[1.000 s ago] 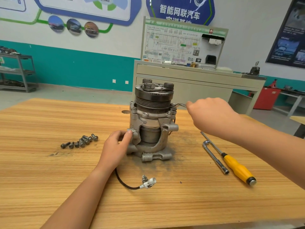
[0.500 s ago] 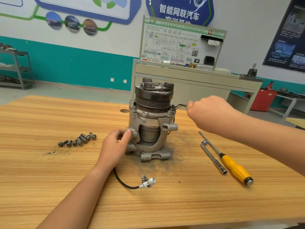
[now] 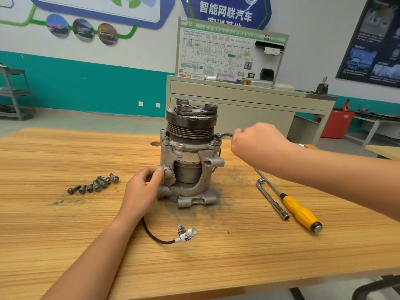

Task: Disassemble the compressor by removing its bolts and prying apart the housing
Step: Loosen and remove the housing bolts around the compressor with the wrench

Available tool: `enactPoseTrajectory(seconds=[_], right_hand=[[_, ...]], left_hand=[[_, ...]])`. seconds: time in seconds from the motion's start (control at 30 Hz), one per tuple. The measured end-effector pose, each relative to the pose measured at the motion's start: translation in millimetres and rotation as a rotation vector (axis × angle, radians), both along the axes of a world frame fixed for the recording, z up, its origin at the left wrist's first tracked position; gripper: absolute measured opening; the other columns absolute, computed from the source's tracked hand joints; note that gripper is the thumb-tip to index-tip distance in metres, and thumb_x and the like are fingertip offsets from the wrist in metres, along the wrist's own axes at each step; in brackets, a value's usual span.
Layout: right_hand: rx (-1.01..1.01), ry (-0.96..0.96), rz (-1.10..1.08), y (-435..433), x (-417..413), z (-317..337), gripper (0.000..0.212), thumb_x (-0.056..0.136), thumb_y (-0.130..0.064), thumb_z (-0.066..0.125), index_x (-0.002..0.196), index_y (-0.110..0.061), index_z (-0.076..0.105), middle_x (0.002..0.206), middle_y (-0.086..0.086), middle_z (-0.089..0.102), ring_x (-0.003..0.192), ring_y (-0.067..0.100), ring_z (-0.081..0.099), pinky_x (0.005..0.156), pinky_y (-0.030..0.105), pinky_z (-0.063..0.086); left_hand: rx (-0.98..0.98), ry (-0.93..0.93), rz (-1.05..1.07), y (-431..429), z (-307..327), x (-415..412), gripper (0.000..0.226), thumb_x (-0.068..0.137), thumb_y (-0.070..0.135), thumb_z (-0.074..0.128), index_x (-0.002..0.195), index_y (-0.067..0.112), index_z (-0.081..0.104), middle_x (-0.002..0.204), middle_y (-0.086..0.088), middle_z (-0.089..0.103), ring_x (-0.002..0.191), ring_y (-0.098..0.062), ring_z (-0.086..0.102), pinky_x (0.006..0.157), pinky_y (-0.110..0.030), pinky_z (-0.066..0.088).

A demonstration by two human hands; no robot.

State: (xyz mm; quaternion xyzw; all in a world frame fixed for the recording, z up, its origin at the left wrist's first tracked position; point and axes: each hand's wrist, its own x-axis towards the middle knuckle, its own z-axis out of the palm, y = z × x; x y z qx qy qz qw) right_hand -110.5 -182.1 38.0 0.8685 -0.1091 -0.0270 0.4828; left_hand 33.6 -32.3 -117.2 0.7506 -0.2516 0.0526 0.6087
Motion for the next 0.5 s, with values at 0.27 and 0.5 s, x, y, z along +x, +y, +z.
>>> enactPoseTrajectory(seconds=[0.27, 0.5], right_hand=[[-0.049, -0.050, 0.145, -45.9, 8.7, 8.0, 0.023, 0.095, -0.018, 0.032, 0.111, -0.009, 0.046, 0.049, -0.004, 0.035, 0.040, 0.012, 0.031, 0.037, 0.023, 0.020], [0.039, -0.173, 0.091, -77.7, 33.1, -9.3, 0.022, 0.092, -0.001, 0.038, 0.113, -0.009, 0.042, 0.054, -0.003, 0.035, 0.042, 0.013, 0.031, 0.039, 0.025, 0.020]], left_hand=[[-0.002, -0.008, 0.006, 0.2, 1.3, -1.8, 0.024, 0.095, 0.031, 0.048, 0.090, 0.015, 0.065, 0.093, -0.001, 0.065, 0.090, -0.012, 0.057, 0.070, -0.017, 0.039], [-0.009, 0.001, 0.008, -0.7, 0.0, 0.3, 0.024, 0.094, 0.031, 0.048, 0.091, 0.014, 0.065, 0.095, -0.001, 0.065, 0.092, -0.013, 0.057, 0.072, -0.025, 0.039]])
